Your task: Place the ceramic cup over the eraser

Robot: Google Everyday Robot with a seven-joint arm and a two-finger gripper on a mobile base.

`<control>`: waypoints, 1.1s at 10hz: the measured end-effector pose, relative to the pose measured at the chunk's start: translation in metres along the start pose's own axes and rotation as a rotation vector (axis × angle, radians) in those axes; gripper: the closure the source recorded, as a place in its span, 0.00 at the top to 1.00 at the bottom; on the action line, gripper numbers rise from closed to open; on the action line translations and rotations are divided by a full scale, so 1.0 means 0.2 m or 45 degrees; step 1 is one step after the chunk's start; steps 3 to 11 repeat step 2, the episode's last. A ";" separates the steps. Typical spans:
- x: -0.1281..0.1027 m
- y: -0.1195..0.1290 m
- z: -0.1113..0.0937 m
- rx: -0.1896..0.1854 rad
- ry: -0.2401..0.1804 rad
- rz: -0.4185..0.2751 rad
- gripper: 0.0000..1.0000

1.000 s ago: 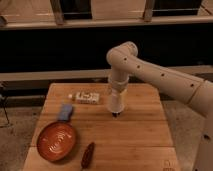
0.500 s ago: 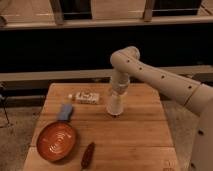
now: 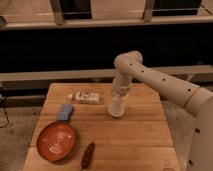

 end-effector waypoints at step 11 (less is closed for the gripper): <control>-0.03 -0.02 -0.07 0.011 0.003 -0.039 0.66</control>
